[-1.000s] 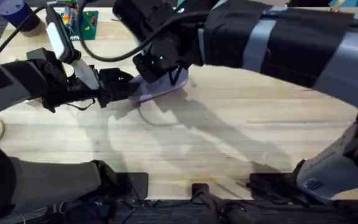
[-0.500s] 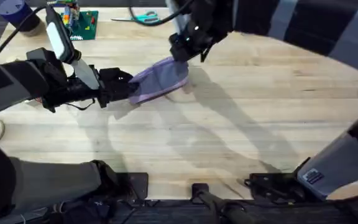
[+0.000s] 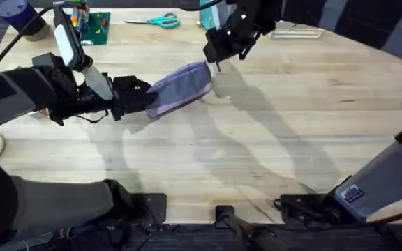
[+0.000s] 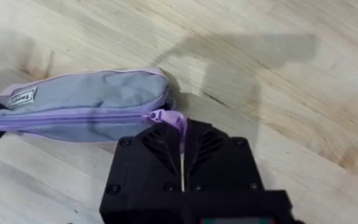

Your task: Unzip the bag, pick up the pens from the table one at a time and place them inside, then zip the bag closed.

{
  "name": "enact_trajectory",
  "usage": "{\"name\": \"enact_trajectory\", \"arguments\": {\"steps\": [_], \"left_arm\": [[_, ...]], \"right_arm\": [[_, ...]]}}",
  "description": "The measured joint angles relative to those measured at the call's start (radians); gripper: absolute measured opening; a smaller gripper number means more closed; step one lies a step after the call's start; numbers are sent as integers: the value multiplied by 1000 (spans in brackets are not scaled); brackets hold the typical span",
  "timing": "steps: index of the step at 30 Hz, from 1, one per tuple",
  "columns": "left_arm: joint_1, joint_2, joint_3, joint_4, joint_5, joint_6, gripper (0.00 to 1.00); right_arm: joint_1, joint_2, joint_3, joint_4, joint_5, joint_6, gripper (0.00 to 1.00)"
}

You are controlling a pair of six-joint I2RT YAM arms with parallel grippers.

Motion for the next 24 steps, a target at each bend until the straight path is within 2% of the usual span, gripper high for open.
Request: {"name": "enact_trajectory", "arguments": {"steps": [4, 12, 24], "left_arm": [[0, 0, 0, 0, 0, 0, 44], [-8, 0, -2, -3, 2, 0, 44], [-7, 0, -3, -2, 2, 0, 42]], "right_arm": [[-11, 22, -10, -1, -2, 1, 33], [-44, 87, -132, 90, -47, 69, 34], [-45, 87, -138, 112, -50, 95, 32]]}}
